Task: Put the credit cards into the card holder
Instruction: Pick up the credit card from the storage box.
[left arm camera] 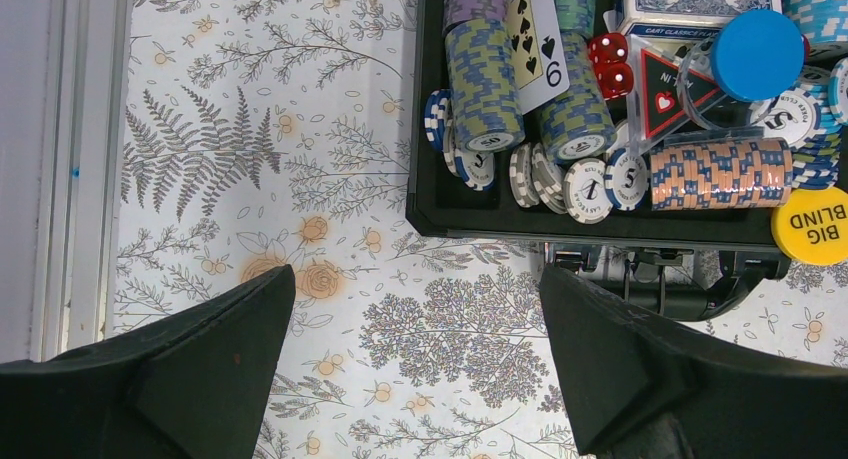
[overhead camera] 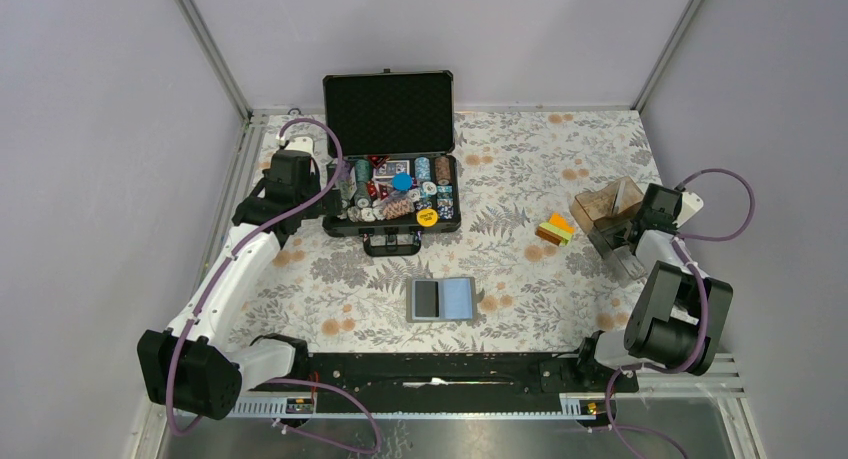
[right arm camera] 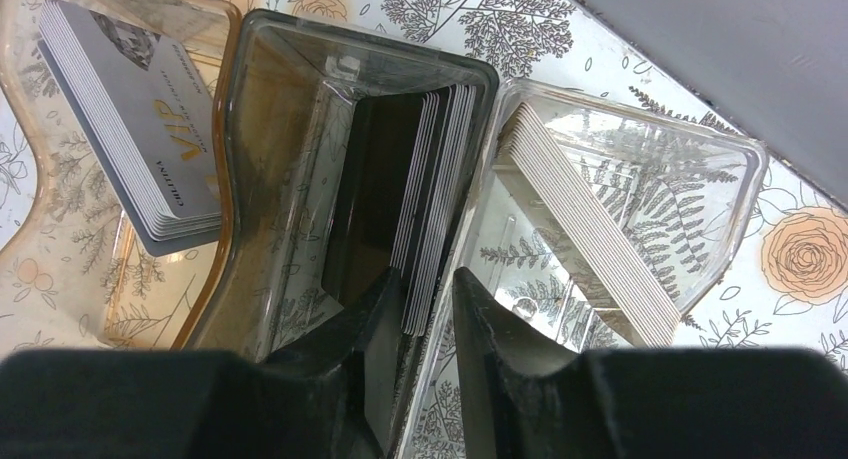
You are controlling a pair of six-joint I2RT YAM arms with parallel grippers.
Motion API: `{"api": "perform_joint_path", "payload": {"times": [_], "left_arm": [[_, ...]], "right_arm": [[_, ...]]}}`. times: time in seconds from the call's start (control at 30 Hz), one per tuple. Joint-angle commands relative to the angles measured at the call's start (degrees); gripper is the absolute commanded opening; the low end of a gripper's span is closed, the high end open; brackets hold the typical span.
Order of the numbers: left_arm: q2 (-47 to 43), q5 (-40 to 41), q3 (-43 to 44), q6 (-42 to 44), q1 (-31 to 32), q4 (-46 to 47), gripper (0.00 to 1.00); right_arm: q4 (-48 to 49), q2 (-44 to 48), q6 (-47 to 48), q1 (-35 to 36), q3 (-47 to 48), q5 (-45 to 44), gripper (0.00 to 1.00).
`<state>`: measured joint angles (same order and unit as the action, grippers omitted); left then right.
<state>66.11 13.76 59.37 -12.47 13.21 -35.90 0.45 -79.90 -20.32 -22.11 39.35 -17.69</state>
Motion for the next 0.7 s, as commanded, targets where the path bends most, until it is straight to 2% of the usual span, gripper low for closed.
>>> {"api": "perform_joint_path", "payload": {"times": [0.0,0.3,0.67], "left_arm": [[-1.06,-0.20,-0.60,-0.10,0.32,2.68,0.99],[-1.42,-0.10,-0.73,-0.10,0.50,2.68,0.99],[-1.55,-0.16,-0.93,-0.10,0.76,2.77,0.99]], "right_arm": [[0.63,0.04,0.18,0.40,1.41,-1.59,0.31],[5.09,-0.21,-1.12,0.40,0.23,-0.33,0.29],[7.40,2.09,-1.43,0.40,-0.69,-0.72,0.18]]}}
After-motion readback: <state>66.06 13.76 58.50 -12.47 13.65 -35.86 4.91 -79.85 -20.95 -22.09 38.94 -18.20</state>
